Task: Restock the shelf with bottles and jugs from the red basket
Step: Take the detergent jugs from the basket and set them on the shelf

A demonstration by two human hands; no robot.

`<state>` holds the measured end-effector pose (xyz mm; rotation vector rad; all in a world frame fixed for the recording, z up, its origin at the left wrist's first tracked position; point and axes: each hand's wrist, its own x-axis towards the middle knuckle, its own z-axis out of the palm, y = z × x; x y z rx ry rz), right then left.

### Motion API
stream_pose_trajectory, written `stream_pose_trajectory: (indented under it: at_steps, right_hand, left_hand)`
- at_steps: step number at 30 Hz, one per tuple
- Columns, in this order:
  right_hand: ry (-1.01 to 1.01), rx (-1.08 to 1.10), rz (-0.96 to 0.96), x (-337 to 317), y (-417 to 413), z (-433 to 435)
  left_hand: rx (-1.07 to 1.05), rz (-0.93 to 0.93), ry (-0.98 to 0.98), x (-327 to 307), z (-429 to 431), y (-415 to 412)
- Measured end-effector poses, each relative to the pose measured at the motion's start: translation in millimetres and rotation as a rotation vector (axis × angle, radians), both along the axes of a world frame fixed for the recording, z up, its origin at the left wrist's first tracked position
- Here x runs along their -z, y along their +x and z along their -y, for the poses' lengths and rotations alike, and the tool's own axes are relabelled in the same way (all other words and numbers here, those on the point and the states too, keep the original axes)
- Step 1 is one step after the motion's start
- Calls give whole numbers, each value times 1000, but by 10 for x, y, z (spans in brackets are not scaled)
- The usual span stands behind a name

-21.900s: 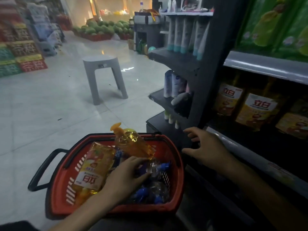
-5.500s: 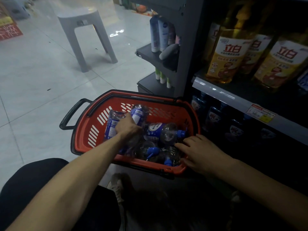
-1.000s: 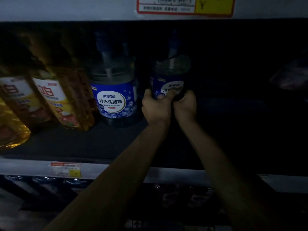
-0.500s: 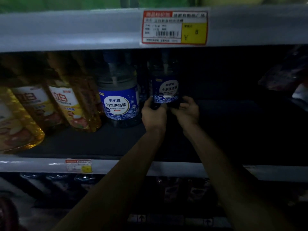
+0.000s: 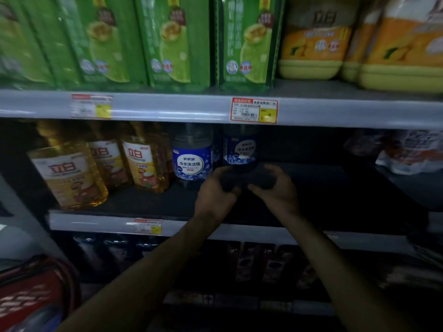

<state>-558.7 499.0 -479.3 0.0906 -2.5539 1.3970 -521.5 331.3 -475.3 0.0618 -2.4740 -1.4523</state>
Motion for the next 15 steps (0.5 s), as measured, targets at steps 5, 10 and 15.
stream_pose_trajectory:
  at_steps: [5,10,15]
  right_hand:
    - [88,-48,-42,-345,610,133]
    - [157,-189,-37,-293,1166,495]
    - [305,-393,16,-321,1428,882]
  left_hand:
    - [44,-12,-448,-439,319,671]
    - [0,9,-676,-767,740,1359]
    - [-35,50,-788,-821,1283,1968]
